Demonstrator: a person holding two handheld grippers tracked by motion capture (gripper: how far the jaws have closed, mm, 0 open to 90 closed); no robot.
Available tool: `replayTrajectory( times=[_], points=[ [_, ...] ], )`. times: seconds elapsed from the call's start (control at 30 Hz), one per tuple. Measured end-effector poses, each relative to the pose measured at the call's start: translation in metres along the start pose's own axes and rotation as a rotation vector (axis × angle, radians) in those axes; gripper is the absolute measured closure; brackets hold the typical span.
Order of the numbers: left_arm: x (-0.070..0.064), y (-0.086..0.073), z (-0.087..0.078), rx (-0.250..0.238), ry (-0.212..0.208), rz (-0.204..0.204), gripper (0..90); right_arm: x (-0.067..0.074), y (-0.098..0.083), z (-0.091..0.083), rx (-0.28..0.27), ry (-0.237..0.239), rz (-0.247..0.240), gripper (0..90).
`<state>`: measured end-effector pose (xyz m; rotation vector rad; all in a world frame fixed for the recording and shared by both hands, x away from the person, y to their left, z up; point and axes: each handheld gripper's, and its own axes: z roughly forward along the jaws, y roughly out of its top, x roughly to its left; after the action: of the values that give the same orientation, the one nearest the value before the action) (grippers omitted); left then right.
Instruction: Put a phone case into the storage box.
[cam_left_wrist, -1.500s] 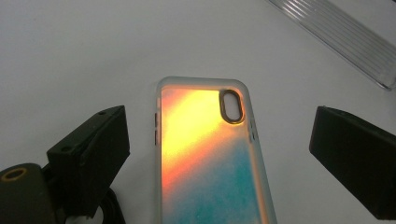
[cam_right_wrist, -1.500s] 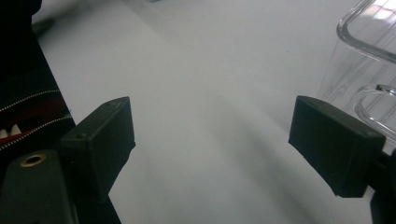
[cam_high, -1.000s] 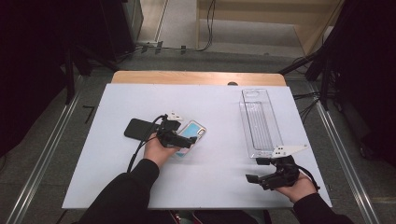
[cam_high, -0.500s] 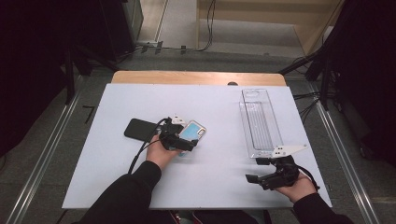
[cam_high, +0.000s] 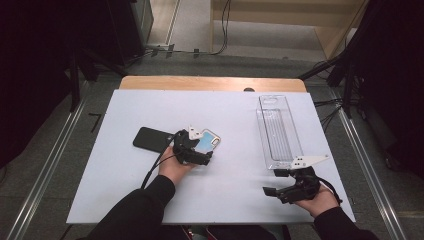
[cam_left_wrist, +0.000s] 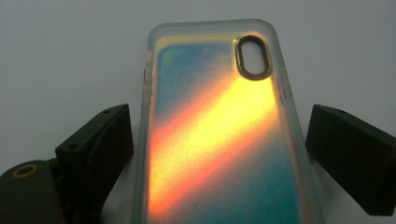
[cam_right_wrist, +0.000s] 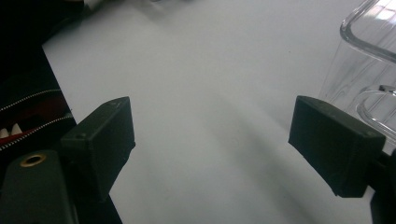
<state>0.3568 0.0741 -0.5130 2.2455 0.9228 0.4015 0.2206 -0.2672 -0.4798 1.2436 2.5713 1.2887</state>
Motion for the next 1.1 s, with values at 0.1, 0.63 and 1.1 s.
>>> replayTrajectory(
  times=[0.1,0.63,1.1],
  points=[
    [-0.001,-0.001,-0.001,-0.013,0.003,-0.007,15.6,0.000,0.000,0.000,0.000,0.000,0.003,12.6],
    [0.004,0.004,-0.008,-0.014,-0.037,-0.072,17.6,0.002,0.001,0.000,-0.014,0.001,-0.006,12.6],
    [-0.001,0.025,-0.048,-0.060,-0.179,-0.163,17.6,0.007,0.008,-0.001,-0.073,0.008,0.045,12.6]
  ],
)
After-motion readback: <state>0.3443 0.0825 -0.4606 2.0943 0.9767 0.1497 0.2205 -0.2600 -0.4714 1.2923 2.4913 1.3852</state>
